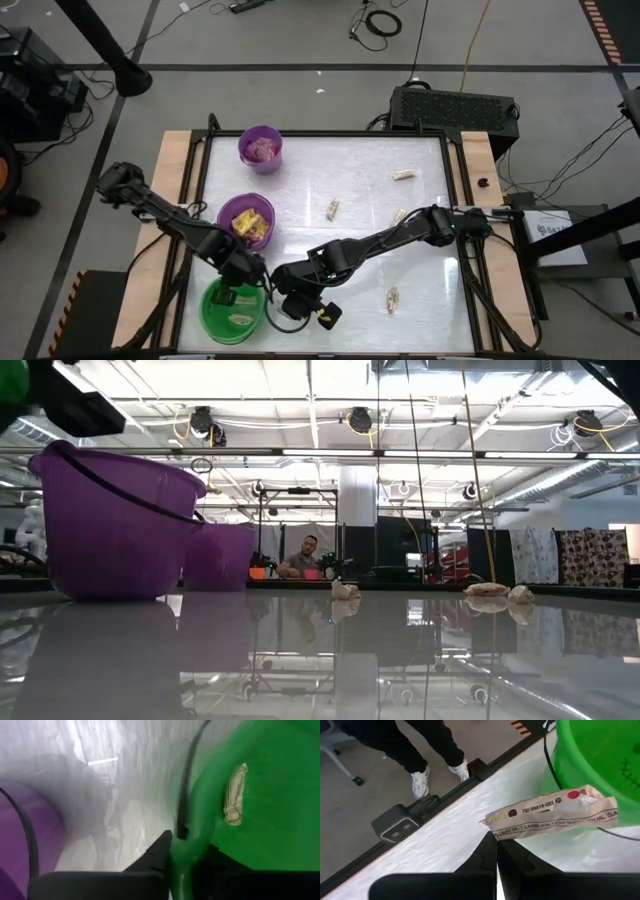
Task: Sort candy by brand, put in halloween buckets
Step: Put the white candy into the green bucket
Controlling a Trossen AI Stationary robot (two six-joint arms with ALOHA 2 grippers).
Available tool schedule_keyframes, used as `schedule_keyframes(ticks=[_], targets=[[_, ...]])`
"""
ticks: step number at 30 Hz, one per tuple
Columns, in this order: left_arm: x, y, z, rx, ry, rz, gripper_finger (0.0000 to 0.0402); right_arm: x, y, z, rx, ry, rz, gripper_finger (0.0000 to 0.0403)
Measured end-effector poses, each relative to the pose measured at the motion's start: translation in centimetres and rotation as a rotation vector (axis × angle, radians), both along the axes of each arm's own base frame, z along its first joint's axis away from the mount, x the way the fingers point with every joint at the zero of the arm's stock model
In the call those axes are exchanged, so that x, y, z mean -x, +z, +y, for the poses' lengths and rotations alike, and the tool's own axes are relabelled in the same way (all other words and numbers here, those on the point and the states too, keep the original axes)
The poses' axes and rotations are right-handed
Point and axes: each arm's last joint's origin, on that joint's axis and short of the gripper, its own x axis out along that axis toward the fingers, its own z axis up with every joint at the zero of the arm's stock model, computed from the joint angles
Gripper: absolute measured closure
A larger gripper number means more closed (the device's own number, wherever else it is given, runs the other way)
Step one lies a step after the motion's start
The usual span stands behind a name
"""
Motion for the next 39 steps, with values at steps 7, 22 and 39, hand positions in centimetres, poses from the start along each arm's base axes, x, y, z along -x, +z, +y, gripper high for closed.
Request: schedule_keyframes(ticks=[7,22,39], targets=[[-0.1,0.2,-0.1,0.008,-0.005,-0.007,0.028,0.2,0.2,0.1,0.015,-0.016,0.001,0.0403],[3.0,4.2,1.8,0.087,-0.003,-0.104,0.0217,-0.5,1.3,-0.9,0.005,-0.002,-0.095,0.0403],[12.4,11.3,8.9,-0.133,0.224,-0.707,0.0217,-5.5,0.4,-2.0,-0.145,-0.041,-0.494,0.0403]])
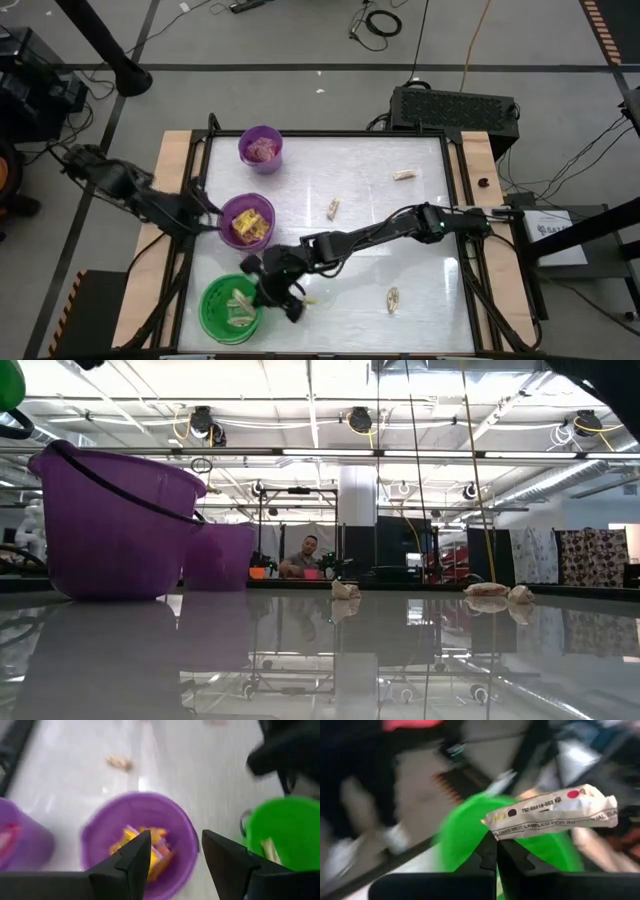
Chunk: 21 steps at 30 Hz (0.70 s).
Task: Sort candy by brand, put in halloween buckets
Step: Put the white candy into the green bucket
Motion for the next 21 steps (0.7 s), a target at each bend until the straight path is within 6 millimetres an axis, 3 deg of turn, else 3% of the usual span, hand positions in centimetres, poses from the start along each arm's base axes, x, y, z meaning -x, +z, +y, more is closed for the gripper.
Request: schedule_keyframes(ticks=[5,9,15,21], targets=[[2.2,1.3,1.3,0.046,0.009,-0.171,0.0217,-1.1,0.2,-0.5,-0.123,-0.118,-0.062,0.0403],[2.9,1.8,1.8,0.05,0.002,-0.249,0.0217,-1.3,-0.1,-0.2,-0.214,-0.168,-0.017,0.0403],[3.0,1.8,1.9,0.024,0.003,-0.258,0.0217,-1.4,-0.4,-0.2,-0.253,-0.195,0.014,0.0398],[2.8,1.8,1.8,0.019,0.002,-0.249,0.0217,-1.4,-0.5,-0.2,-0.276,-0.217,0.049,0.0363]])
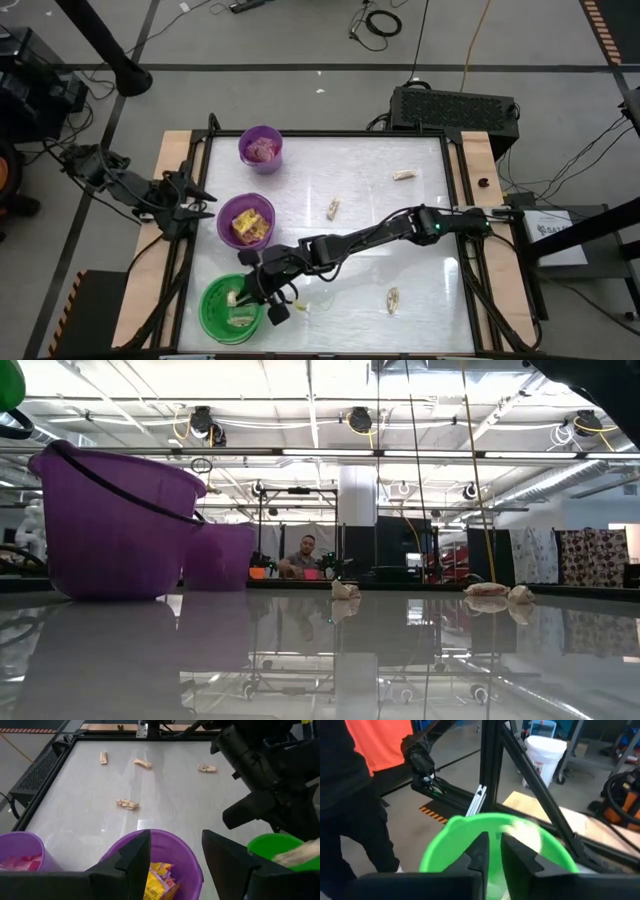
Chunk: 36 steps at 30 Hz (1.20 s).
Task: Sort candy by brand, put in halloween buckets
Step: Put the white candy into the green bucket
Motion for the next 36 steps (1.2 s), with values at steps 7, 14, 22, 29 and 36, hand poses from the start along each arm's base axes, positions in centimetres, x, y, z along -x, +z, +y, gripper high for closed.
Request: schedule_keyframes(ticks=[7,14,22,29,36], targets=[[-0.3,0.1,-0.1,0.011,0.004,-0.006,0.0217,0.1,-0.3,0.0,0.008,-0.002,0.036,0.0319],[-0.7,0.3,-0.4,0.023,0.005,-0.022,0.0217,2.0,1.2,-0.8,0.013,-0.027,0.238,0.0308],[-2.0,0.3,-1.1,-0.008,-0.006,-0.022,0.0217,7.5,3.0,-3.8,-0.078,-0.249,0.849,0.0307],[-2.9,-0.1,-1.7,-0.031,-0.02,0.021,0.0217,13.2,2.2,-3.2,-0.031,-0.526,1.434,0.0307],[-3.1,-0.2,-1.8,-0.082,-0.046,0.031,0.0217,14.7,1.0,0.2,0.052,-0.492,1.481,0.0308]])
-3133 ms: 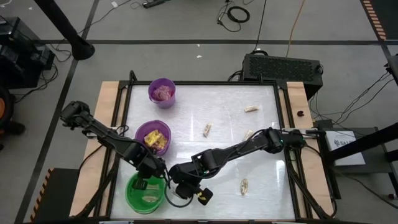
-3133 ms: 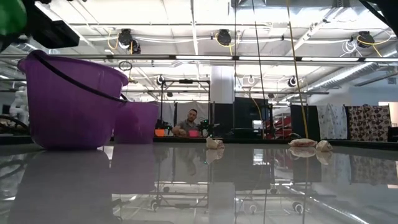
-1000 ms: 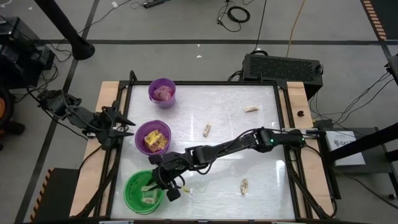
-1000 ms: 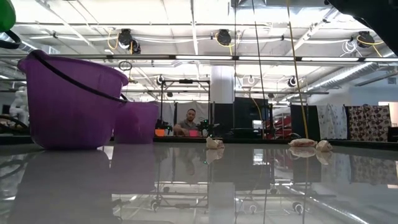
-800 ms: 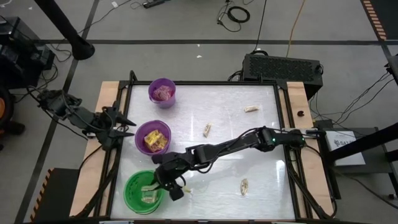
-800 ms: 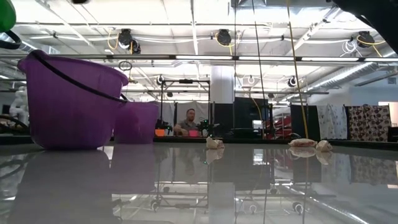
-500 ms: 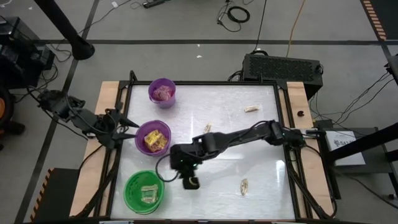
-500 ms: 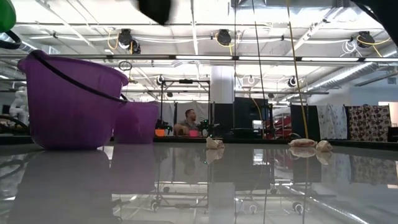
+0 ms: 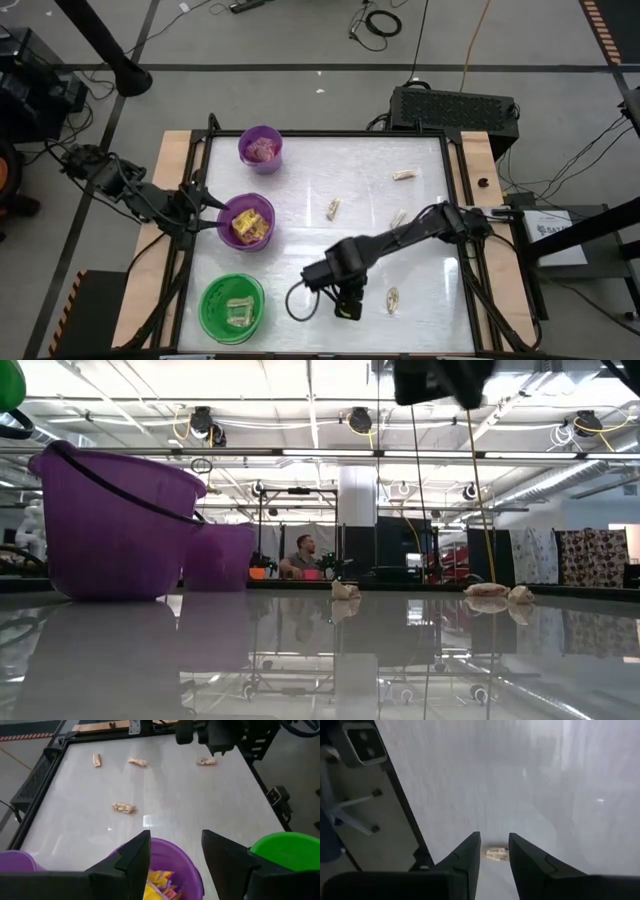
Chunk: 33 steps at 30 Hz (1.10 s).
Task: Sort candy by brand, put in halloween buckets
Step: Put the white candy into the green bucket
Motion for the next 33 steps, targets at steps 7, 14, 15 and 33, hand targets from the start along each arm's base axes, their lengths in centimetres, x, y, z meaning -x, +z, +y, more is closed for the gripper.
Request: schedule_keyframes(ticks=[7,14,15,33], targets=[[-0.1,0.1,0.0,-0.01,-0.011,-0.017,0.0217,-0.6,-1.4,-2.1,0.153,0.061,-0.037,0.0317],[-0.2,0.3,-0.1,0.02,0.006,-0.037,0.0217,-2.6,-1.0,-11.0,0.224,0.066,-0.075,0.0321],[-0.2,0.3,-0.1,0.031,0.016,-0.036,0.0217,-2.8,-1.0,-12.4,0.231,0.057,-0.09,0.0321],[-0.1,-0.1,0.1,0.13,0.147,-0.002,0.0217,-3.9,-4.8,-27.3,0.16,-0.244,-0.157,0.0321]])
